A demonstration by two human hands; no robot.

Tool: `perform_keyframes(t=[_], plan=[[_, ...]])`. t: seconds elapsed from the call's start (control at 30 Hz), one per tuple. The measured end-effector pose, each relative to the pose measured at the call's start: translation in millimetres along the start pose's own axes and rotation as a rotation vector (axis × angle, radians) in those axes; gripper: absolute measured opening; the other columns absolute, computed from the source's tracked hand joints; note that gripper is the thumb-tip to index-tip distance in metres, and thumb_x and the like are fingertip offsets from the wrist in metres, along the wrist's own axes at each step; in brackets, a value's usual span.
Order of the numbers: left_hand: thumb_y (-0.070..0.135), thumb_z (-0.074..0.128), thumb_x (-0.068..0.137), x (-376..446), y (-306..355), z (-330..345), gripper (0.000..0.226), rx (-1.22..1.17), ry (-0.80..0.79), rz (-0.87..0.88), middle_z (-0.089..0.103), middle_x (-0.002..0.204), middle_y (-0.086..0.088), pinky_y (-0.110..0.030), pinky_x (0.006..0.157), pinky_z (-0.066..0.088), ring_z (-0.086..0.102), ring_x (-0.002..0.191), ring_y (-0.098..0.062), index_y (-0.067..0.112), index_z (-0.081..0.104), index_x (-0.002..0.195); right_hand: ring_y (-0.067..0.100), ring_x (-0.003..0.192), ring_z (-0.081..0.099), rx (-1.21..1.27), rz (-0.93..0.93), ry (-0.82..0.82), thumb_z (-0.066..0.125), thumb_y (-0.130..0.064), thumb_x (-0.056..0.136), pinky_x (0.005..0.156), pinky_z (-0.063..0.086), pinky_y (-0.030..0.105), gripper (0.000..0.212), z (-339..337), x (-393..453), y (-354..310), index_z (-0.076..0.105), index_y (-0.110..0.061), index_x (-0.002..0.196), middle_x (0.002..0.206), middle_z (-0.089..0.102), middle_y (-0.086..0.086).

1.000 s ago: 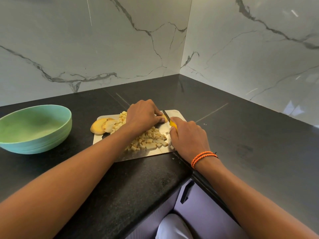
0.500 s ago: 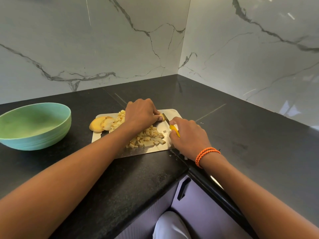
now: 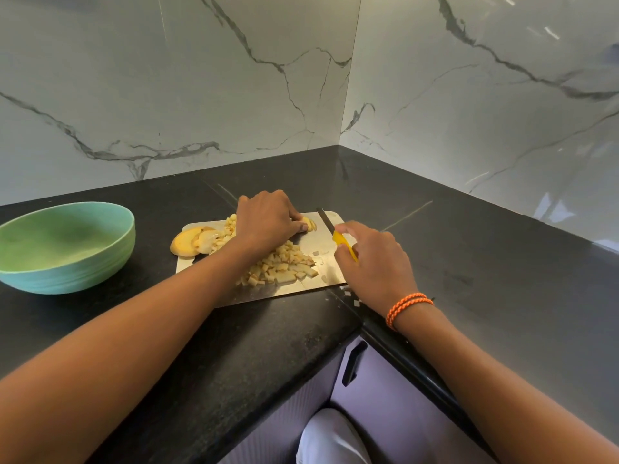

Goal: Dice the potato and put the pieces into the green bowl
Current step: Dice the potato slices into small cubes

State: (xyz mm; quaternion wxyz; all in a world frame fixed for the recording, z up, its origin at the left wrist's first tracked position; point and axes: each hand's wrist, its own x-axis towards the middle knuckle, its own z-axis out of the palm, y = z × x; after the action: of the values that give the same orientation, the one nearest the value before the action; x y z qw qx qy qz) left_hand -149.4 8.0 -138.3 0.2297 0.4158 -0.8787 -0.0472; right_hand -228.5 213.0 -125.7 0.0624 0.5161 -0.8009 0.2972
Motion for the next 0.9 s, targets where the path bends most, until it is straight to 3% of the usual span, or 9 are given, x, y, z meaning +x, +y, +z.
perform_keyframes(t=[0.2, 0.37, 0.6, 0.67, 0.77, 0.9], plan=[[0.061, 0.075, 0.089, 1, -3, 0, 0.034, -0.023, -0.017, 0.013, 0.079, 0.102, 0.012, -0.045, 0.102, 0.045, 0.064, 0.094, -0.012, 0.036, 0.081, 0.111, 0.023, 0.074, 0.062, 0.008, 0.006, -0.038, 0.051, -0.032, 0.098, 0.071, 0.056, 0.038, 0.041, 19, 26, -4, 0.059, -0.030, 0.138, 0.087, 0.069, 0.004], [0.061, 0.075, 0.088, 3, -3, 2, 0.034, -0.021, -0.016, 0.002, 0.079, 0.102, 0.013, -0.044, 0.100, 0.043, 0.059, 0.089, -0.008, 0.036, 0.082, 0.110, 0.023, 0.084, 0.064, -0.001, -0.008, -0.058, 0.052, -0.031, 0.099, 0.076, 0.058, 0.039, 0.041, 29, 36, -7, 0.059, -0.027, 0.139, 0.104, 0.071, 0.008], [0.060, 0.075, 0.089, 4, -2, 2, 0.034, -0.015, -0.018, -0.008, 0.079, 0.096, 0.011, -0.044, 0.098, 0.047, 0.061, 0.087, -0.011, 0.033, 0.082, 0.109, 0.030, 0.100, 0.062, -0.063, -0.051, -0.094, 0.049, -0.029, 0.102, 0.074, 0.047, 0.035, 0.039, 28, 35, -11, 0.058, -0.023, 0.140, 0.115, 0.067, 0.011], [0.059, 0.075, 0.089, 3, -2, 1, 0.033, -0.004, -0.016, -0.009, 0.079, 0.096, 0.010, -0.045, 0.098, 0.048, 0.062, 0.087, -0.012, 0.034, 0.082, 0.109, 0.030, 0.100, 0.061, -0.078, -0.062, -0.113, 0.048, -0.028, 0.102, 0.073, 0.042, 0.034, 0.038, 26, 31, -12, 0.058, -0.022, 0.139, 0.115, 0.065, 0.011], [0.059, 0.074, 0.090, 2, -1, 1, 0.034, 0.002, -0.010, -0.005, 0.079, 0.098, 0.010, -0.046, 0.098, 0.048, 0.060, 0.085, -0.012, 0.034, 0.082, 0.111, 0.030, 0.101, 0.062, -0.073, -0.065, -0.128, 0.050, -0.030, 0.101, 0.078, 0.046, 0.038, 0.038, 21, 22, -9, 0.057, -0.025, 0.139, 0.113, 0.065, 0.009], [0.059, 0.075, 0.090, 0, -2, -2, 0.034, -0.017, -0.030, -0.005, 0.078, 0.100, 0.010, -0.046, 0.099, 0.047, 0.055, 0.085, -0.010, 0.034, 0.081, 0.112, 0.022, 0.089, 0.060, -0.073, -0.069, -0.150, 0.056, -0.035, 0.098, 0.073, 0.046, 0.035, 0.037, 14, 9, -1, 0.058, -0.029, 0.134, 0.089, 0.060, -0.003]])
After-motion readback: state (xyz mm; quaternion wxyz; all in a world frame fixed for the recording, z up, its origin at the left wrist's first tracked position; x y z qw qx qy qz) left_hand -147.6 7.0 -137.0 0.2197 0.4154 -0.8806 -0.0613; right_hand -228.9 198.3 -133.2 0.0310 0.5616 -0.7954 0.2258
